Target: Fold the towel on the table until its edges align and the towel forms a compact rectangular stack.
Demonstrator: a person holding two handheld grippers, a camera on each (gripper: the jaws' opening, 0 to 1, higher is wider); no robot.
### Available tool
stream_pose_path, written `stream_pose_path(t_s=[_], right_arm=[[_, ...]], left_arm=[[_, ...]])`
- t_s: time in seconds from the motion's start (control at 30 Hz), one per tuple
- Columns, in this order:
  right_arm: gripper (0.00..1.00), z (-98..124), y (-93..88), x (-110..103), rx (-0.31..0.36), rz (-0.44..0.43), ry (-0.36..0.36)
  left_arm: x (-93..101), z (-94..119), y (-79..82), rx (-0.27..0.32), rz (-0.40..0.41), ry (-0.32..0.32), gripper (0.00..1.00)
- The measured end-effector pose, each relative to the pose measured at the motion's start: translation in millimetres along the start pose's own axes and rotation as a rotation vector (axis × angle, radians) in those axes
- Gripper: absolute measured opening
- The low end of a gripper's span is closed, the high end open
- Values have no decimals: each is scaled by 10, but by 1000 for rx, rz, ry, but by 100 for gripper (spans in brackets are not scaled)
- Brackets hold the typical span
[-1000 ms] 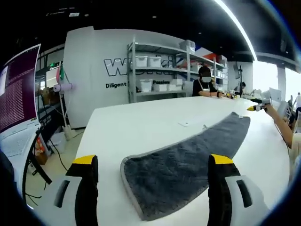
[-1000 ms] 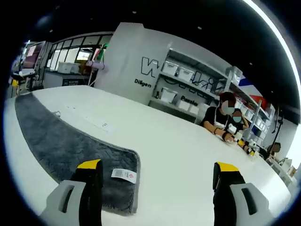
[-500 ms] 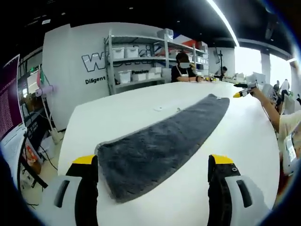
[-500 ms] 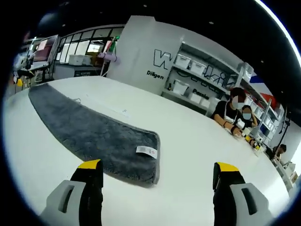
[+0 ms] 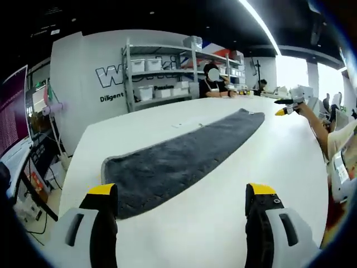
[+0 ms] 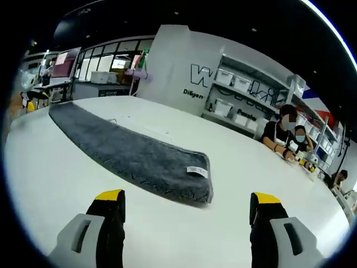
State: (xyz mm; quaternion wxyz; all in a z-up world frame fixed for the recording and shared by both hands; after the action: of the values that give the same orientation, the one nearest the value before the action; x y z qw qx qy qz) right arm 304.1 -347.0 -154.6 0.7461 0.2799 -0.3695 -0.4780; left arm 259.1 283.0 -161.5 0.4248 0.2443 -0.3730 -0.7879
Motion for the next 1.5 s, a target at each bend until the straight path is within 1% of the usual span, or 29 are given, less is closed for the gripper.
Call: stream_pose_path(t_s=[0.13,0.2,0.3,0.37,0.43,0.57,0.67,0.77,0.83,0.9,0.97,1.03,1.07,1.17,1.3,1.4,1.5], right_arm=[[98,26,-53,-85,-8,8,17],[99,70,-87,-166,-9,33,29],[99,111,-106,-259,3,41,47],[99,133,-121,-351,11,36,82],[99,156,-128,-408,19,34,99],[99,200,-152,-505,23,57,114],[99,225,-192,-571,13,73,120],[99,256,-218,-638,18,69,134],[99,282,-238,-696,25,62,149],[99,311,-253,-757,30,56,167],[99,328,-257,-801,36,51,179],[99,342,-252,-856,42,21,202],[99,358,-239,-893,56,12,219],[99,370,-232,-950,60,5,234],[99,373,-228,-1053,46,48,229],[99,383,-203,-1112,48,63,242],[99,377,-176,-1141,53,76,251]], left_arm=[[95,0,-103,-16,5,-10,94],[155,15,-137,-22,4,-14,94],[245,48,-159,-14,6,-26,94],[307,86,-169,-6,4,-40,94],[354,124,-180,7,7,-45,94],[431,186,-234,13,9,-39,94],[482,213,-297,3,10,-40,94],[514,224,-344,-12,2,-40,94],[534,224,-363,-7,6,-39,94],[600,208,-384,-7,6,-59,94],[651,189,-388,-7,1,-73,94],[711,160,-378,0,-7,-86,94],[731,147,-365,7,-5,-97,94],[759,131,-341,19,-7,-116,94],[807,100,-300,43,-9,-137,94],[848,66,-302,46,-8,-155,94],[872,35,-303,47,-9,-154,93]])
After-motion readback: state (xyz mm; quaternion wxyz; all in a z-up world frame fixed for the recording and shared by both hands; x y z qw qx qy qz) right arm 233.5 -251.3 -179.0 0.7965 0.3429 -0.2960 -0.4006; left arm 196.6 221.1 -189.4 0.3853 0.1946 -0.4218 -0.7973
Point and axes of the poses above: the point that each gripper's makers call its tool centre point, and the gripper's own axes: z roughly backward along the fingers, x roughly to its right, y roughly out of its top, the point moved 5 cm from there along z, roughly backward along the fingers, and after that the axes turned 14 degrees about -x, right-handed, at the moved point
